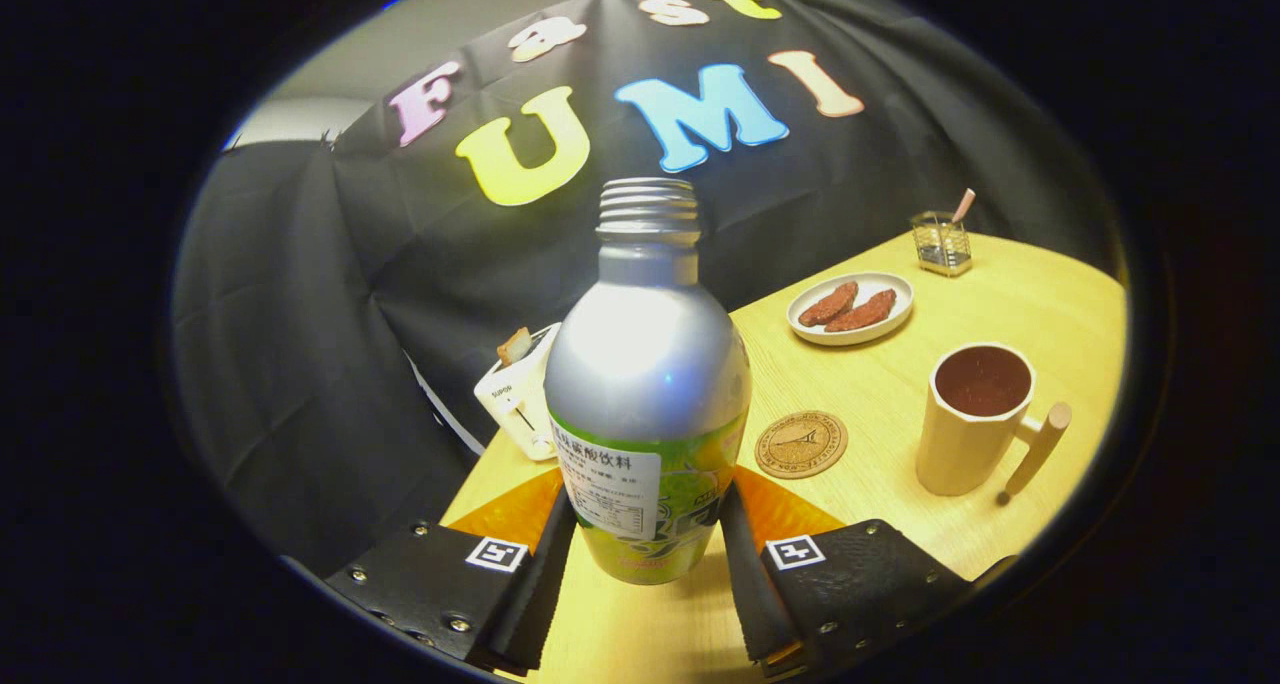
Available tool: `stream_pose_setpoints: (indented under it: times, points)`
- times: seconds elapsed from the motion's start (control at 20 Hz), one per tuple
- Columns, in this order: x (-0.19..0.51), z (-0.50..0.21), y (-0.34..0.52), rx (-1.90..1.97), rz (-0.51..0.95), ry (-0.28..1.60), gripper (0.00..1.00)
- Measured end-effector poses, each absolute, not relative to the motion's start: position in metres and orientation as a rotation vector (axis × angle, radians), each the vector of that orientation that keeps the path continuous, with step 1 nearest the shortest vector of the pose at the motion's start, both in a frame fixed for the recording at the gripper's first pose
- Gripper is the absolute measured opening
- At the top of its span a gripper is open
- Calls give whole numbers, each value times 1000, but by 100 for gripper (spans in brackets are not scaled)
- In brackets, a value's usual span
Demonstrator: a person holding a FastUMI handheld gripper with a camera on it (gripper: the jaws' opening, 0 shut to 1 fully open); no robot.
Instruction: Take the bottle from table, then pour the juice into the cup, finally place the bottle on the coaster
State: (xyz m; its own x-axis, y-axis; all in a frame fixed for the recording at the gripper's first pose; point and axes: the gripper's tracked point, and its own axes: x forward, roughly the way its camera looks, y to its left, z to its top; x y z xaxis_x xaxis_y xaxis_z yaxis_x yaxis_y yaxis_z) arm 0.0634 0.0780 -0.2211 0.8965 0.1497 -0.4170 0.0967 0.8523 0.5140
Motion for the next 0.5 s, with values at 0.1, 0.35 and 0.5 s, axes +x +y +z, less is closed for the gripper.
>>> stream_pose_setpoints:
  times: [0.1,0.35,0.5]
  points:
    - [64,-219,72,589,18,468,72]
    - [68,-218,53,646,-16,475,72]
    - [70,-223,43,712,-41,482,72]
